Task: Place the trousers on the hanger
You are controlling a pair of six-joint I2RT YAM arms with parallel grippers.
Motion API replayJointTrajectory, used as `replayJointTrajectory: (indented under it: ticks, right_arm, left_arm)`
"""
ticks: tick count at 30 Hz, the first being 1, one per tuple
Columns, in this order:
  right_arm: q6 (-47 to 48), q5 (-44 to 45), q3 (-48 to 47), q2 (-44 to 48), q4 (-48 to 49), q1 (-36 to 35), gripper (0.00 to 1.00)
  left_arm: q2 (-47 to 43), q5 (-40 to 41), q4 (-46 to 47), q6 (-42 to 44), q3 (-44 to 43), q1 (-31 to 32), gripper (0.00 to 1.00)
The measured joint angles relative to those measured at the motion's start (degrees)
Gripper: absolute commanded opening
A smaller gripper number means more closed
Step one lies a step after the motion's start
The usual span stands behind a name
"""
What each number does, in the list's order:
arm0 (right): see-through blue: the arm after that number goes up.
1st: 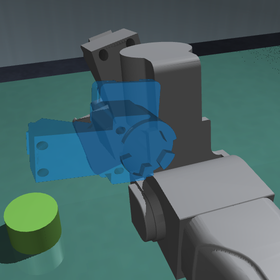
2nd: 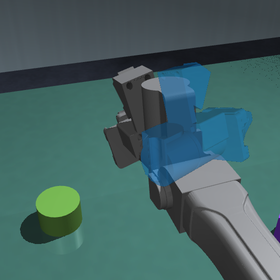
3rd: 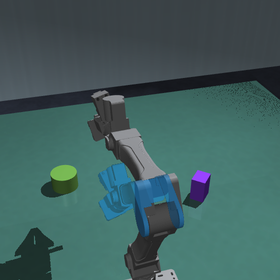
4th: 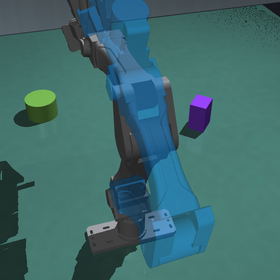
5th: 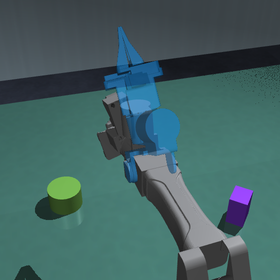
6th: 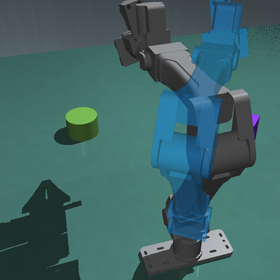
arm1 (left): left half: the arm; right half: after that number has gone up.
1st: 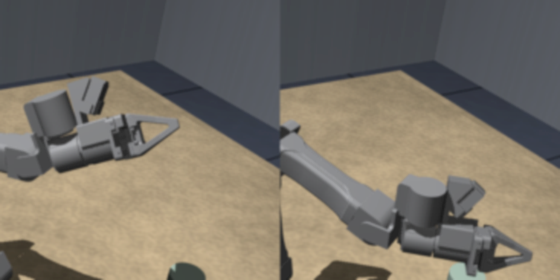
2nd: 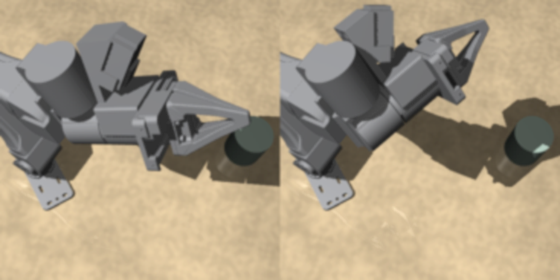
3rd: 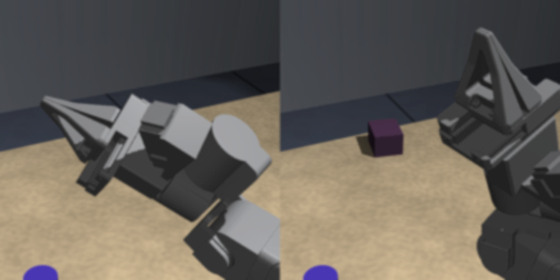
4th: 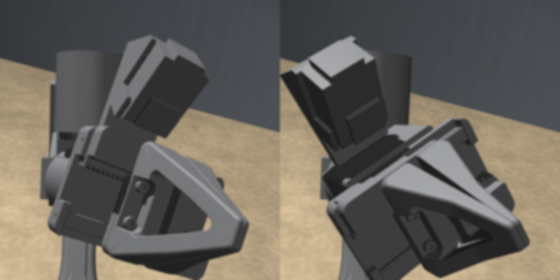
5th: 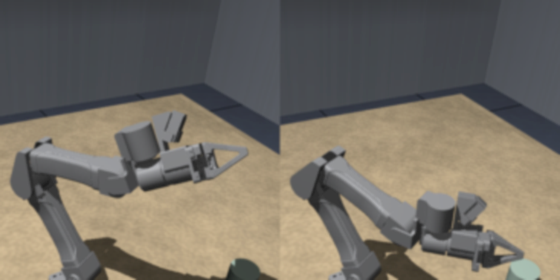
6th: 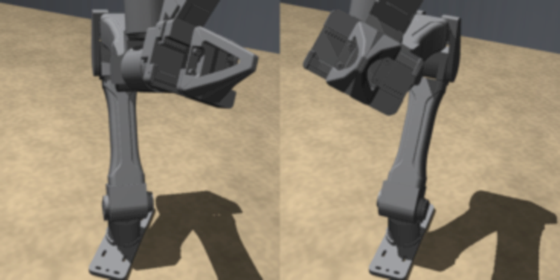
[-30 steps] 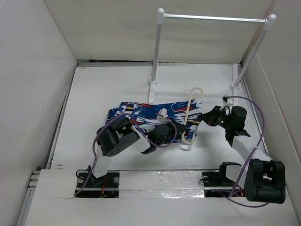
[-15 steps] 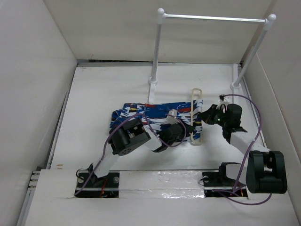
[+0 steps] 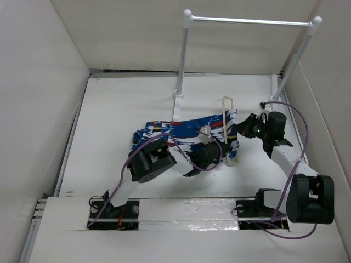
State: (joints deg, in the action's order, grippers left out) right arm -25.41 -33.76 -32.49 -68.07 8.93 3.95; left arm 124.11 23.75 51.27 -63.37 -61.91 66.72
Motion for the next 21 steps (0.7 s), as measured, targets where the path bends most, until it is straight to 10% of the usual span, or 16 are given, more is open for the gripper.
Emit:
replayJointTrajectory:
  ticks: [21]
  right_arm:
    - [-0.2,-8.0,3.4,7.5,-0.5,15.9,0.00]
  left_arm:
    - [-21.6,3.1,-8.4,2.0,22.5,-2.3,0.00]
